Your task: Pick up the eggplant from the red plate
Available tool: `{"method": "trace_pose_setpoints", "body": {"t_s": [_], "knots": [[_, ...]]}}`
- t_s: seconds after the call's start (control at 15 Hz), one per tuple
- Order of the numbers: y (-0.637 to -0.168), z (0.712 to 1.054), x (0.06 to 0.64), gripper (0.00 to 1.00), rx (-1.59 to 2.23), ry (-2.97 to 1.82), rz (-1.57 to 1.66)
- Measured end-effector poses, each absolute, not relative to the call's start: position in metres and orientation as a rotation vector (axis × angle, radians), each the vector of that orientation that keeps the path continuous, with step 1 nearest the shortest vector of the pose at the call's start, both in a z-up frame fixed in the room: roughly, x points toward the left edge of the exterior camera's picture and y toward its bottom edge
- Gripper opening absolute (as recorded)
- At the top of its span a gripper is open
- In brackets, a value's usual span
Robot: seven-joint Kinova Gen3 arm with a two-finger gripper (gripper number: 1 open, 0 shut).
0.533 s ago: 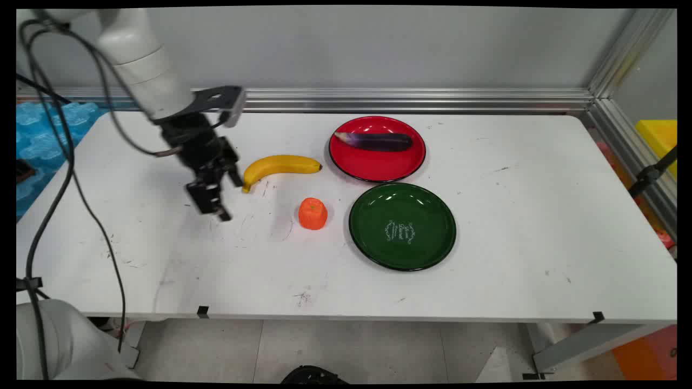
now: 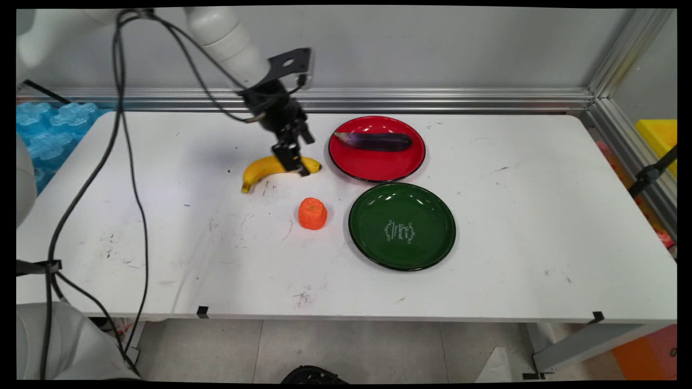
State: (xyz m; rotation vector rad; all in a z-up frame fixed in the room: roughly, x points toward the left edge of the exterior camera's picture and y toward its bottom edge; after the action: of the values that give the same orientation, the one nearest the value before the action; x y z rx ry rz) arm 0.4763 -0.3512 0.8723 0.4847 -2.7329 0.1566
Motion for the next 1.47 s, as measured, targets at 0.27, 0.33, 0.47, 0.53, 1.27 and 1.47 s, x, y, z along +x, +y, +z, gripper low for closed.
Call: {"method": "trace_pose_setpoints", "body": {"t_s": [0.27,0.33,0.47,0.53,1.27,1.47], "knots": [[-0.395,0.863,0.46,1.0,0.471,-2.681,0.257],[-0.404,0.859,0.457,1.0,0.469,-2.67,0.277],[-0.42,0.852,0.452,1.0,0.463,-2.65,0.307],[-0.429,0.848,0.448,1.0,0.461,-2.639,0.321],[-0.509,0.775,0.424,1.0,0.425,-2.568,0.365],[-0.523,0.762,0.419,1.0,0.414,-2.557,0.363]]}}
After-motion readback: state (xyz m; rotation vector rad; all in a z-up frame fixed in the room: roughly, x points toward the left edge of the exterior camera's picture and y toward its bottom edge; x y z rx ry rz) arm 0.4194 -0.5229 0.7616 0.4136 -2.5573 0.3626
